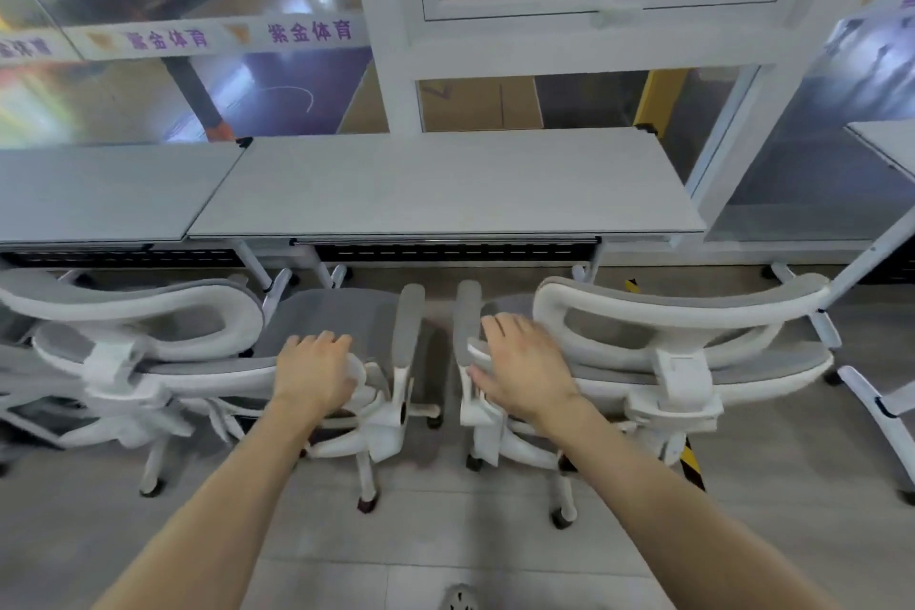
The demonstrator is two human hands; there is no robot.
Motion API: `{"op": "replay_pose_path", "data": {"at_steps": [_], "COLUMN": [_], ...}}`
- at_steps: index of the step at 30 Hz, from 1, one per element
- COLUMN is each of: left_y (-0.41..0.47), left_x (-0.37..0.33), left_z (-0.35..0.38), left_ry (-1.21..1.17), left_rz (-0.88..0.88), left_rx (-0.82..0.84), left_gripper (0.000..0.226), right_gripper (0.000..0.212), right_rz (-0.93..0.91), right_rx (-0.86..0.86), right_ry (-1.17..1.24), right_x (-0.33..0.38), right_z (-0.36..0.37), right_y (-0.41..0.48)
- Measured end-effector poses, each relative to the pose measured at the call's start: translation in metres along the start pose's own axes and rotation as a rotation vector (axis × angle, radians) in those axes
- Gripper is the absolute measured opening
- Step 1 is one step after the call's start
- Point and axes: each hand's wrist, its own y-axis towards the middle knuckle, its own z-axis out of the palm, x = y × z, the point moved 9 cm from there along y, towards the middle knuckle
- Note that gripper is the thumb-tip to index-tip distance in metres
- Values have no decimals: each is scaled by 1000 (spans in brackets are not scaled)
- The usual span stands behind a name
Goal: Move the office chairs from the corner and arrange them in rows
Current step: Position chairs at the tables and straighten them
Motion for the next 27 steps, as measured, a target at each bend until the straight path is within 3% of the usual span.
{"op": "replay_pose_path", "data": {"at_steps": [2,5,10,16,23,27], "left_y": [2,3,12,23,24,20], "left_x": [16,31,32,28,24,22], "left_z": [18,24,30,32,26,30], "left_ry": [-2,-18,6,14,51,54], "left_rz": [7,8,72,85,99,88], "left_rx": [62,28,16,30,11,23], "left_gripper": [50,56,71,68,72,71], "right_gripper": [45,42,35,41,24,26], "right_rz": [95,150,161,159,152,159], "right_rx": [103,161,130,79,68,62], "right_ry": [-58,-93,-207,-252,-263,-269], "right_x": [1,4,-8,-15,-14,-13], "right_z": [17,37,58,68,67,70], "right_y": [6,6,0,-2,2,7]}}
